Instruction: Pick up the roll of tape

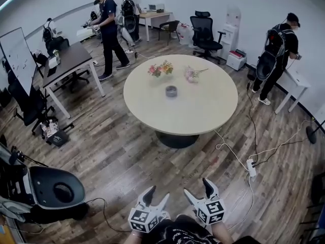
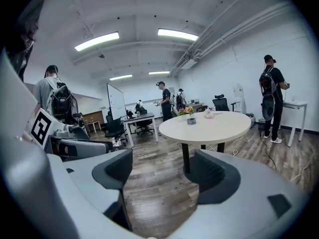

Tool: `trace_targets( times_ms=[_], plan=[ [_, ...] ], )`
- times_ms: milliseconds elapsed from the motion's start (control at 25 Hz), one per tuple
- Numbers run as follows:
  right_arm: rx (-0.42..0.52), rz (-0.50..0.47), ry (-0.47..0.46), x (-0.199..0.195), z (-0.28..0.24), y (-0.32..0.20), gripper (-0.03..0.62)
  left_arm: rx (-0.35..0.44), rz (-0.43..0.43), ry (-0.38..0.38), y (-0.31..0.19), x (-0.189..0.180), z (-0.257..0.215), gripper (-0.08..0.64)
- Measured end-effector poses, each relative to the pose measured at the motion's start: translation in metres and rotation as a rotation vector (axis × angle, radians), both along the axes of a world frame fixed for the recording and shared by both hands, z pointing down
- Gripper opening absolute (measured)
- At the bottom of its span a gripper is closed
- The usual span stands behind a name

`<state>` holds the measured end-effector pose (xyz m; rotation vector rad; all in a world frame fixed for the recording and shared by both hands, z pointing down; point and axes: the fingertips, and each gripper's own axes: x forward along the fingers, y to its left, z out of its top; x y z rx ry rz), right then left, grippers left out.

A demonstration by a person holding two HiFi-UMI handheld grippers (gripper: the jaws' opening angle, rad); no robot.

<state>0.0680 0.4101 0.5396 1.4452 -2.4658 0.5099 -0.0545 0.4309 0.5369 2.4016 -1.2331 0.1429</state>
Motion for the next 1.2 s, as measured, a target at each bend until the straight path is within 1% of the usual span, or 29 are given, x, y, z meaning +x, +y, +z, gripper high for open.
trace_targets(
  times_ms=[160, 320, 480, 680, 880, 1040, 1200],
  plan=[
    [0.0, 0.018, -0.017, -0.005, 0.001, 0.001, 0.393, -0.006, 0.034, 0.005, 0.002, -0.005, 0.005, 0.291],
    [-0.024, 0.015, -0.001, -0.006, 0.012, 0.0, 0.393, -0.028, 0.027, -0.003, 0.004, -0.008, 0.016, 0.288],
    [-0.019, 0.015, 0.015, -0.009, 0.014, -0.013, 0.393, -0.051, 0.038, -0.028, -0.002, -0.011, 0.024, 0.29],
    [-0.038, -0.036, 0.037, -0.012, 0.022, -0.045, 0.393, -0.049, 0.013, -0.04, -0.033, -0.01, 0.022, 0.29],
    [-0.028, -0.079, 0.04, -0.008, 0.022, -0.093, 0.393, -0.039, -0.015, -0.052, -0.075, 0.0, 0.019, 0.29],
    [-0.033, -0.108, 0.047, 0.005, 0.022, -0.131, 0.393, -0.034, -0.05, -0.062, -0.111, 0.015, 0.016, 0.29],
    [-0.029, -0.148, 0.05, 0.019, 0.019, -0.171, 0.391, -0.032, -0.108, -0.068, -0.146, 0.027, 0.01, 0.293]
  ],
)
